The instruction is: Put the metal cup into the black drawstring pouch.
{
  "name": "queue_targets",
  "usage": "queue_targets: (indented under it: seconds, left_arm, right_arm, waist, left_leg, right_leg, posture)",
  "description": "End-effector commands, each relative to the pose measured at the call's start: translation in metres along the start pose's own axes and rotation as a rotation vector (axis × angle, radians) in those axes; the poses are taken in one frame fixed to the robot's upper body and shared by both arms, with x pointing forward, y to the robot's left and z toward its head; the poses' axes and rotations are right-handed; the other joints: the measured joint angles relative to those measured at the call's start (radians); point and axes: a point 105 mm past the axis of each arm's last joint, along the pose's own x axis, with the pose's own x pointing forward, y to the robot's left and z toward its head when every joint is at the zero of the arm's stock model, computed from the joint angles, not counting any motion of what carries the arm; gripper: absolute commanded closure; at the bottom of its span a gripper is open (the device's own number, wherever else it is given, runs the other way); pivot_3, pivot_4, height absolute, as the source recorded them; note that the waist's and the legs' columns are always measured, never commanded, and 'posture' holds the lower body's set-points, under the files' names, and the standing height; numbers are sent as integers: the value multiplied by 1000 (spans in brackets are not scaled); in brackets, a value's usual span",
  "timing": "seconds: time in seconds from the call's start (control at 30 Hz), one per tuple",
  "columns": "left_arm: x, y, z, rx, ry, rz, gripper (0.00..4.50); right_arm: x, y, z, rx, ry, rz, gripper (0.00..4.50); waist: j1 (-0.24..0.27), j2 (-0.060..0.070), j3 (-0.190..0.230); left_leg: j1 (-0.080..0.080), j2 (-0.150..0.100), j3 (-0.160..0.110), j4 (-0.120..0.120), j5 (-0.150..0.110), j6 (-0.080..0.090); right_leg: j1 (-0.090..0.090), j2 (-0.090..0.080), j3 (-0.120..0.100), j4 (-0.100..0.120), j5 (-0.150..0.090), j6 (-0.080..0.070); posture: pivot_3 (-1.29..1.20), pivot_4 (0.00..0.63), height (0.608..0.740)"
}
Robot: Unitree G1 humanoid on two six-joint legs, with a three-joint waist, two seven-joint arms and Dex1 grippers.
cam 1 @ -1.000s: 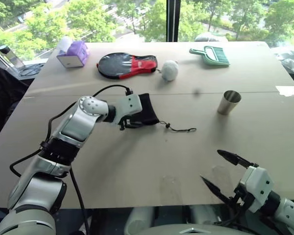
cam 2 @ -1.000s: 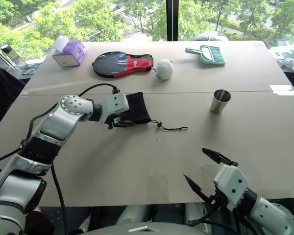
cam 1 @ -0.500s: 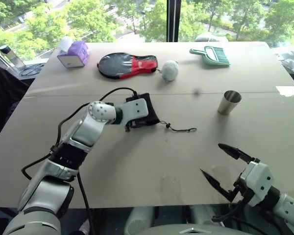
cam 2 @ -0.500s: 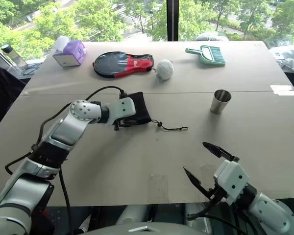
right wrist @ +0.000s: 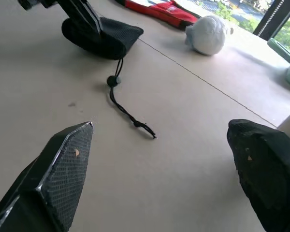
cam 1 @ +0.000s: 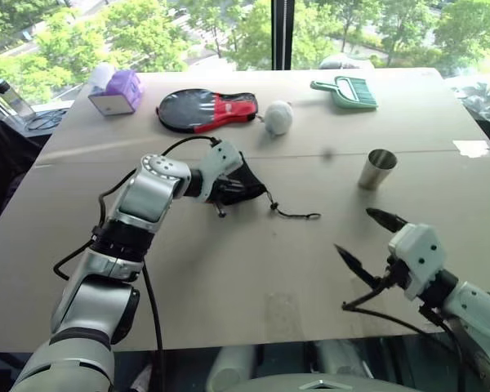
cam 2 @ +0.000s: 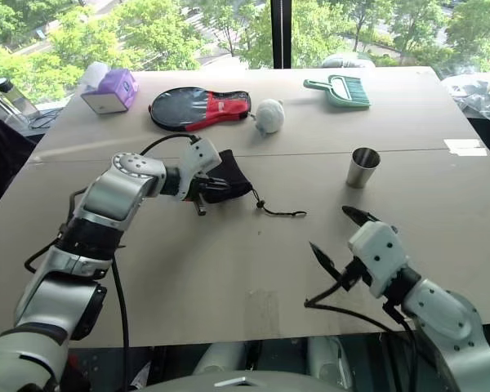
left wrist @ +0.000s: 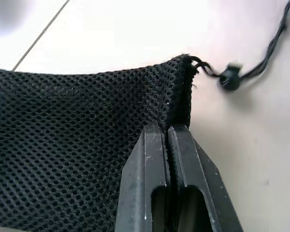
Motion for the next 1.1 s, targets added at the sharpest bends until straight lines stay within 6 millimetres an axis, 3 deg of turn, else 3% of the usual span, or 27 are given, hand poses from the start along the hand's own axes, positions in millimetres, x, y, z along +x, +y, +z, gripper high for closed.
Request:
queue_targets:
  seconds: [0.03,0.13,0.27,0.37,0.8,0.9,1.03,1.07,1.1]
  left_arm:
    - [-2,-2,17,-38,-62,25,4459]
    - [0,-5,20,-60,-83,41,4459]
    - [3,-12,24,-103,-120,79,4459]
    - [2,-19,27,-119,-150,98,4500]
    - [3,-39,23,-140,-165,127,4500]
    - [4,-38,22,-141,-166,134,4500]
    - [4,-36,24,-136,-168,138,4500]
    - [4,-35,25,-136,-169,139,4500]
    - [4,-35,26,-137,-171,140,4500]
  right_arm:
    - [16,-40,5,10,96,-54,0]
    - [26,-58,8,23,151,-47,0]
    - [40,-89,2,-7,266,-48,0]
    - [46,-98,-1,-15,312,-23,1284]
    - [68,-116,-3,-113,385,77,1284]
    - [74,-118,-9,-139,408,110,2194]
    - [79,-124,-10,-161,402,115,4147]
    - [78,-126,-9,-168,397,112,4474]
    - [76,-127,-7,-176,385,109,4474]
  waist:
    - [-4,0,0]
    - [5,0,0]
    - [5,0,0]
    - [4,-1,0]
    - [4,0,0]
    - [5,0,0]
    - [4,0,0]
    - [4,0,0]
    - [4,0,0]
  left_leg:
    - [0,0,0,0,0,0]
    - [-1,0,-2,-1,0,0]
    - [-19,-2,-2,3,0,0]
    - [-32,-3,1,14,0,0]
    - [-31,-2,3,14,0,0]
    - [-31,-2,3,14,0,0]
    - [-31,-2,4,14,0,0]
    - [-31,-2,3,14,0,0]
    - [-31,-2,3,14,0,0]
  right_leg:
    - [0,0,0,0,0,0]
    - [-1,0,-1,0,0,0]
    - [-20,-2,-2,6,0,-1]
    - [-31,-4,-1,13,0,0]
    - [-31,-4,1,15,0,0]
    - [-31,-4,1,15,0,0]
    - [-31,-4,1,15,0,0]
    - [-32,-4,1,15,0,0]
    - [-32,-4,1,15,0,0]
  posture:
    - [0,150,740]
    - [0,150,740]
    - [0,150,740]
    - [0,150,740]
    - [0,150,740]
    - [0,150,740]
    - [0,150,740]
    - [0,150,740]
    - [0,150,740]
